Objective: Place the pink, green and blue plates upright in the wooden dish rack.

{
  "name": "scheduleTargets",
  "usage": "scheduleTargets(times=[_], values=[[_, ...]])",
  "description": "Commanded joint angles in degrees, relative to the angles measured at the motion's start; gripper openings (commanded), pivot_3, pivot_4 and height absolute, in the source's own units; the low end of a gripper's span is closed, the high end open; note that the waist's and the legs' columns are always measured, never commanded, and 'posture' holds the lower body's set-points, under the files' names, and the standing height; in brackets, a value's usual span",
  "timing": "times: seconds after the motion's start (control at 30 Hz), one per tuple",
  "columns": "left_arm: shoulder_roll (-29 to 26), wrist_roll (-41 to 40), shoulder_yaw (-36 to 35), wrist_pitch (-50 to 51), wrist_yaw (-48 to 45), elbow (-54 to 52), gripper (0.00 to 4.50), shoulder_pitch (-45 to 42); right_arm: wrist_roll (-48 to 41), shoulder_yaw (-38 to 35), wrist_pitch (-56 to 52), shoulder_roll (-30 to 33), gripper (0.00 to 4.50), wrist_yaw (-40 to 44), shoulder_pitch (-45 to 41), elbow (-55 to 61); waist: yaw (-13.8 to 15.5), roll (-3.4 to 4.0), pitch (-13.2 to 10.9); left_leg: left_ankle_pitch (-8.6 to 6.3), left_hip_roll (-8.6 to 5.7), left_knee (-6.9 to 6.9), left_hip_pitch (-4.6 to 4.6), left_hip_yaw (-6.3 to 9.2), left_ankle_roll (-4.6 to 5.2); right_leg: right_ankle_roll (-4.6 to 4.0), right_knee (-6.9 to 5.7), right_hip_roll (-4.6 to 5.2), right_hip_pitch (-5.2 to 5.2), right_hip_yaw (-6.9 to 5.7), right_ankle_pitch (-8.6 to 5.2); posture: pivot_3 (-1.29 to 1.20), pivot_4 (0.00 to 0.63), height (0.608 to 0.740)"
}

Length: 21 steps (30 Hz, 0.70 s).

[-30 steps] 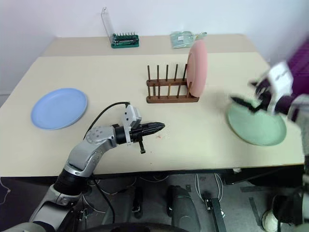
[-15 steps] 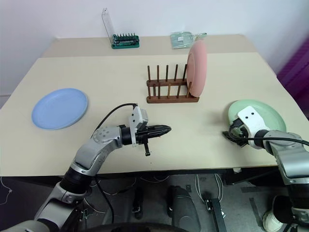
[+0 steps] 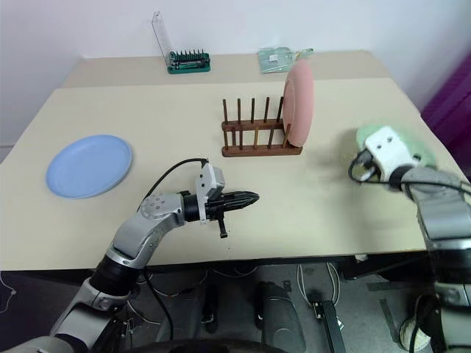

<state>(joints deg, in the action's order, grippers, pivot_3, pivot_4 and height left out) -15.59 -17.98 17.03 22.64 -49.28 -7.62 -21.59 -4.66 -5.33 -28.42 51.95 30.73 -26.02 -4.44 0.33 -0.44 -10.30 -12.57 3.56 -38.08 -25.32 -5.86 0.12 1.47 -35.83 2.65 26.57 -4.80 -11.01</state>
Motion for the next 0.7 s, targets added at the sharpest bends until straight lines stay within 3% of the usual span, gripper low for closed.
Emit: scheduleTargets(times=[0.03,0.13,0.27,0.4,0.53,0.7], values=[[0.14,0.29,0.15,-1.68,-0.17,-1.29,0.0,-0.58,2.28,-2.48,9.53,-2.1,0.24,-6.03,-13.97,-2.73,-0.44,0.1,-0.07,0.0,0.0,0.0,-0.02,-0.04,0.0,-0.01,-0.03,-0.02,0.08,0.04,0.02,0.0,0.15,0.73],[0.2,0.95,0.06,-2.41,0.14,-0.78,0.0,-0.9,-0.12,-2.61,11.82,-4.18,0.24,-4.53,-22.17,-1.59,-0.07,0.09,-0.07,0.01,0.0,0.09,-0.05,0.0,0.01,0.0,-0.09,-0.09,0.1,0.04,0.0,0.0,0.15,0.73],[0.51,0.66,-0.45,-2.27,0.34,-0.87,0.0,-0.71,-7.83,-3.09,8.42,-7.57,0.24,1.25,-26.39,3.59,0.5,0.07,-0.06,0.01,0.04,0.15,-0.05,-0.06,0.01,0.03,-0.12,-0.08,0.07,-0.03,0.0,0.0,0.15,0.73],[0.46,0.62,-0.22,-2.19,0.58,-1.35,0.0,-0.05,-29.69,-6.68,-8.0,-15.27,0.24,5.98,-29.77,12.98,0.18,0.09,-0.06,0.01,0.1,0.06,-0.04,-0.06,0.02,0.16,-0.19,0.03,0.09,0.04,0.14,0.0,0.15,0.73],[0.44,0.61,-0.36,-2.13,0.63,-1.33,0.0,-0.1,-44.05,-10.49,-22.29,-22.29,0.24,-1.89,-34.25,13.83,0.27,0.11,-0.06,0.01,0.16,0.05,-0.03,-0.03,0.02,0.08,-0.24,0.02,0.1,0.02,0.14,0.0,0.15,0.73],[0.4,0.54,-0.5,-2.11,0.7,-1.25,0.0,-0.2,-54.93,-19.15,-32.01,-32.42,0.24,-20.49,-40.15,2.04,0.35,0.12,-0.03,0.01,0.17,0.02,-0.02,-0.04,0.02,-0.2,-0.23,0.07,0.05,0.02,0.11,0.0,0.15,0.73]])
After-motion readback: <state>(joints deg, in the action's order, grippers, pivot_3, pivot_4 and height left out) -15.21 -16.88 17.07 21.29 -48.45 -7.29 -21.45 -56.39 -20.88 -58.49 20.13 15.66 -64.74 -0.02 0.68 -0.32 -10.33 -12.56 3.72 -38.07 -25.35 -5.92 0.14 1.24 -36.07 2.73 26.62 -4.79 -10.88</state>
